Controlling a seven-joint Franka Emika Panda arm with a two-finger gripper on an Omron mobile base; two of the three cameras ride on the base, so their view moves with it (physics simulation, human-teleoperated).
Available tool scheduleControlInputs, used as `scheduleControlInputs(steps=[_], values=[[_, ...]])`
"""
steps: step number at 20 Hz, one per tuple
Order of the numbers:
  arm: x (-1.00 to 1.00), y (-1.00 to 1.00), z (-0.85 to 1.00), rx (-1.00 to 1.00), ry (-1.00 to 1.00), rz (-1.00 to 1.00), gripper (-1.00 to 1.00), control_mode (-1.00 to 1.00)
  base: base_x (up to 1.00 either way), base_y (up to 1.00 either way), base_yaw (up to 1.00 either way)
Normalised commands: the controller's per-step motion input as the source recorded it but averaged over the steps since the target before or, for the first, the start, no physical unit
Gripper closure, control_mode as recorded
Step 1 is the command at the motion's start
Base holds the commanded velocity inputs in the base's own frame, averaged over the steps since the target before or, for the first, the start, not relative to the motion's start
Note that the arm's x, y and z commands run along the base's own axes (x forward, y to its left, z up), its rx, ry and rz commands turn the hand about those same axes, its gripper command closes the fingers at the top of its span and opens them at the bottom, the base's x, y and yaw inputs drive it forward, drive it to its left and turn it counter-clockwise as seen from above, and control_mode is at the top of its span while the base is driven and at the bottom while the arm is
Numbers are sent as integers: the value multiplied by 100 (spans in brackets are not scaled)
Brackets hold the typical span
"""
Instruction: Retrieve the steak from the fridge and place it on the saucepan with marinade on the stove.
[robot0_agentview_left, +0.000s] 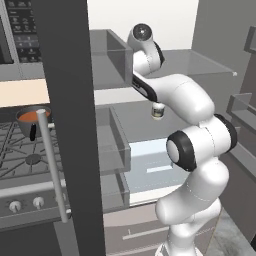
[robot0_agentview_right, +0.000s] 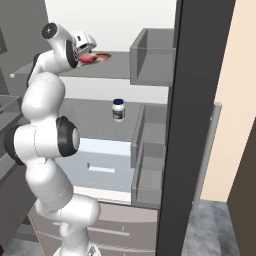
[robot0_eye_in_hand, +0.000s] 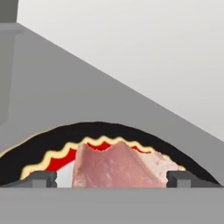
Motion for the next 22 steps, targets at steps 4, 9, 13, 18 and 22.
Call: scheduleControlInputs(steps=[4,9,13,18,22], values=[[0,-2,0,0,0,0,-100,-100,0,0,0],[0,-6,0,0,1,-1,100,-100,0,0,0],[0,-17,-3,0,2,-1,100,-100,0,0,0],[0,-11,-10,0,4,-2,100,-100,0,0,0],[0,0,-3,0,2,-1,100,-100,0,0,0]])
